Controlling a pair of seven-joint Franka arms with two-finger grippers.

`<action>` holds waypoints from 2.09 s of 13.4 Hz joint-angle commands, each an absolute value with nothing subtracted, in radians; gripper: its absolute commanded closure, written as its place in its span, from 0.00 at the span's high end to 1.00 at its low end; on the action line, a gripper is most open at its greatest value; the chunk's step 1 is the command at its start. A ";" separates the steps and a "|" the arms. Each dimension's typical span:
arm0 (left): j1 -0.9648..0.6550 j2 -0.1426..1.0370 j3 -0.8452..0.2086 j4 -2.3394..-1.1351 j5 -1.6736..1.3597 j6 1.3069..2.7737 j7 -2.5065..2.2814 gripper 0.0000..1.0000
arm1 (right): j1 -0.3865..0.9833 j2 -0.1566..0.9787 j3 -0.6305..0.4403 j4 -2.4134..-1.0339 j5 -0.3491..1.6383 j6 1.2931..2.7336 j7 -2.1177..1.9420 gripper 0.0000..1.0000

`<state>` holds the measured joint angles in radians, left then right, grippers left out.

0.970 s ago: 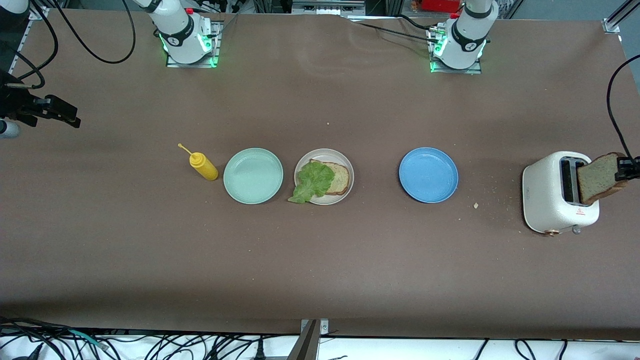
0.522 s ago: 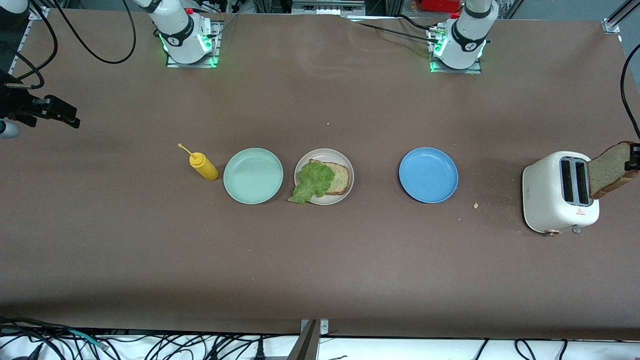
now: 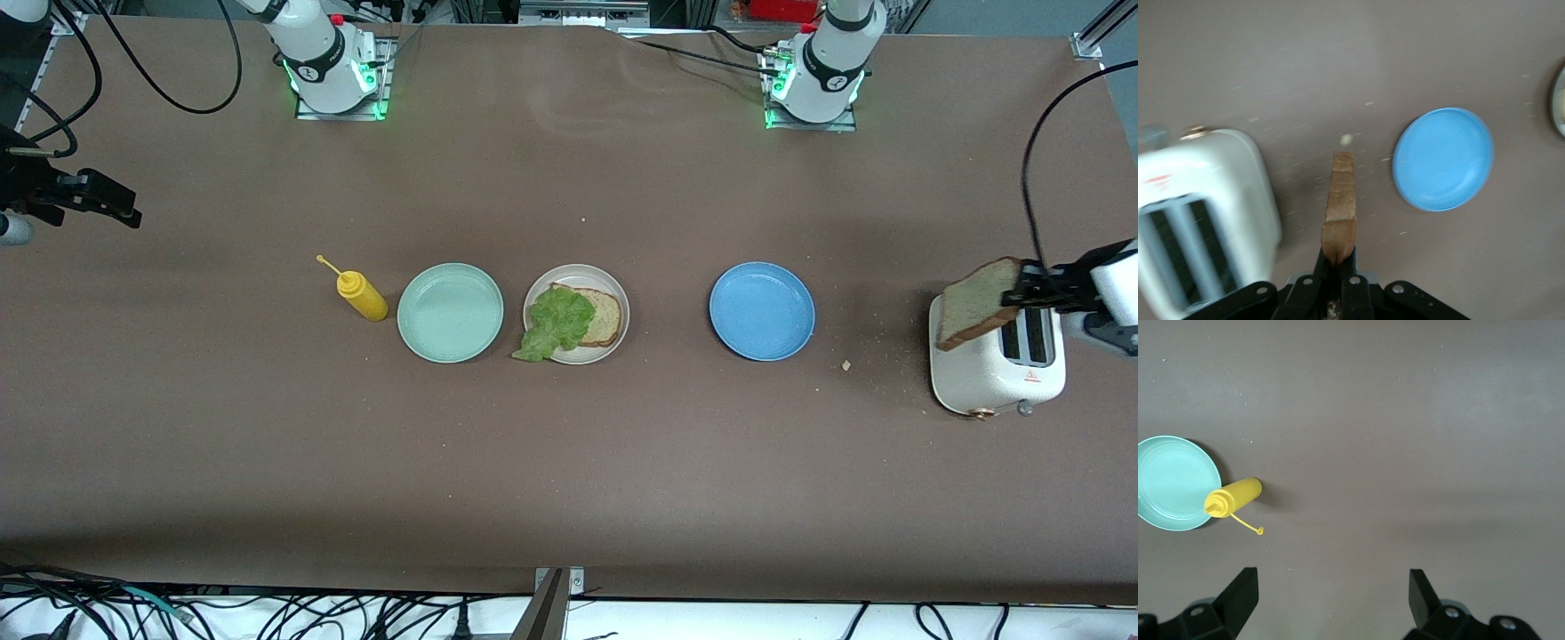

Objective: Make sandwich in beige plate with both arms
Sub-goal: 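Carry the toast slice over the beige plate with the left gripper, then lower the toast onto the lettuce and open the left gripper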

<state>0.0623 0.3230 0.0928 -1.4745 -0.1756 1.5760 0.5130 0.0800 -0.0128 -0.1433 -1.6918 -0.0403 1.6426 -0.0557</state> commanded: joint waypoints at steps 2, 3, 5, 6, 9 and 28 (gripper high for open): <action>-0.029 0.379 0.101 -1.451 -0.328 1.528 0.418 0.00 | 0.072 -0.003 -0.141 -1.667 -0.025 1.632 -0.069 1.00; -0.049 0.393 0.101 -1.451 -0.378 1.520 0.399 0.00 | 0.072 -0.003 -0.140 -1.666 -0.025 1.634 -0.071 1.00; -0.087 0.428 0.101 -1.451 -0.489 1.517 0.353 0.00 | 0.072 -0.003 -0.141 -1.666 -0.023 1.631 -0.078 1.00; -0.112 0.445 0.101 -1.451 -0.532 1.517 0.325 0.00 | 0.072 -0.003 -0.141 -1.657 -0.012 1.629 -0.080 1.00; -0.195 0.483 0.101 -1.451 -0.623 1.517 0.215 0.00 | 0.074 -0.003 -0.140 -1.652 -0.003 1.626 -0.080 1.00; -0.506 0.687 0.101 -1.396 -1.057 1.902 -0.092 0.00 | 0.080 -0.009 -0.133 -1.654 -0.003 1.606 -0.075 1.00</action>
<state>-0.4898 0.6562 0.0864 -1.4318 -1.0105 1.8897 -0.1238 0.0817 -0.0115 -0.1312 -1.6763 -0.0177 1.6294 -0.0588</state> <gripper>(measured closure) 0.916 0.000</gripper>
